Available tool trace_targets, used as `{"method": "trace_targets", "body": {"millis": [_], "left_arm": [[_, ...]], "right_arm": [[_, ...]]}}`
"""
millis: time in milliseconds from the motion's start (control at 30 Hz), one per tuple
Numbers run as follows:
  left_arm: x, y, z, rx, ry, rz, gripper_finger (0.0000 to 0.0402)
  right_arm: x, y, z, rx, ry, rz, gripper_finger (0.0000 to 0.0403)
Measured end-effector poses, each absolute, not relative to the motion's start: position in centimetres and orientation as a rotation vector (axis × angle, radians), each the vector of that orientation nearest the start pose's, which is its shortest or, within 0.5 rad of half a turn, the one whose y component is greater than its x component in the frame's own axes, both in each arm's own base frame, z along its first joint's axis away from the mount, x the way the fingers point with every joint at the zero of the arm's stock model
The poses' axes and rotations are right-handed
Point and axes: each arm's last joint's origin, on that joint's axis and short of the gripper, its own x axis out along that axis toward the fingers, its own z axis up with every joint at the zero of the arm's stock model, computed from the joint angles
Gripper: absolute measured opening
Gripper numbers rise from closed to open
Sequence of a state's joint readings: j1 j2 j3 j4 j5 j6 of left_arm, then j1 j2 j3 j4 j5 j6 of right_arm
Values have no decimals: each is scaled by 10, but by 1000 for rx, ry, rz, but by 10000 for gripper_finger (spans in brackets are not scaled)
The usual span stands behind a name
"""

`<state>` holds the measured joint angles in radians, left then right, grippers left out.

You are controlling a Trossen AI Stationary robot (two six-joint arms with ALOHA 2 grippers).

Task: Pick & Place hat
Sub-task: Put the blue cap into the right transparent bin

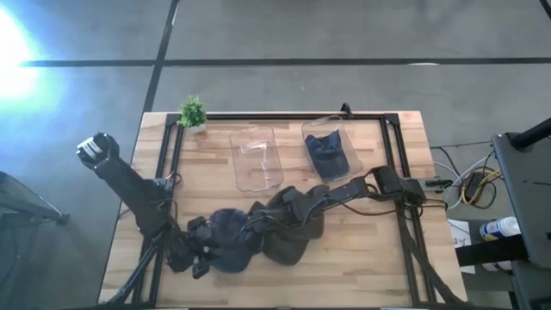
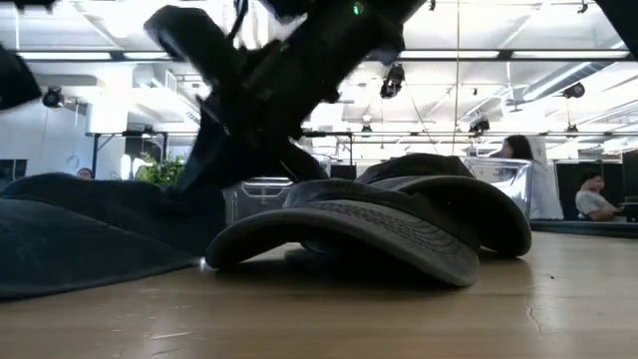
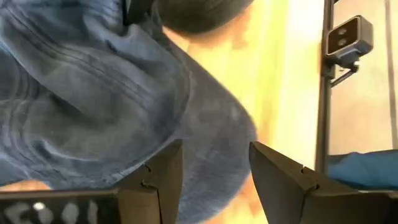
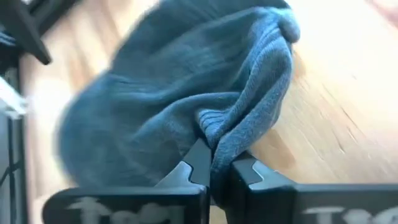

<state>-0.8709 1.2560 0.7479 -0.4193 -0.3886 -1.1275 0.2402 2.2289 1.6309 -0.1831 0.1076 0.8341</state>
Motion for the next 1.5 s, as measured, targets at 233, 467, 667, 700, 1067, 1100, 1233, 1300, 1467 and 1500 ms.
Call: {"method": "trace_targets", "body": {"millis": [233,467,667,700,1067,1100,1233,1300,1467,1500], "left_arm": [[159,-189,275,-476,832,26,176],[153,-185,324,-423,662,137,176],[160,-177,334,-369,543,229,176],[161,-175,333,-367,542,241,176],[185,-148,325,-397,522,407,176],[186,-146,324,-396,523,422,176],[192,-137,316,-391,537,466,176],[194,-135,313,-386,539,480,176],[197,-128,305,-357,544,520,176],[198,-126,302,-352,546,529,176]], "right_arm": [[456,123,232,606,640,-189,10],[399,122,307,518,574,-378,9],[339,111,354,444,482,-630,9],[327,106,362,446,468,-676,9],[249,34,365,518,457,-1209,9],[248,28,361,509,450,-1238,9],[248,4,349,503,403,-1320,9],[248,-6,344,490,373,-1341,9],[257,-20,319,414,369,-1379,8],[258,-21,312,404,387,-1384,8]]}}
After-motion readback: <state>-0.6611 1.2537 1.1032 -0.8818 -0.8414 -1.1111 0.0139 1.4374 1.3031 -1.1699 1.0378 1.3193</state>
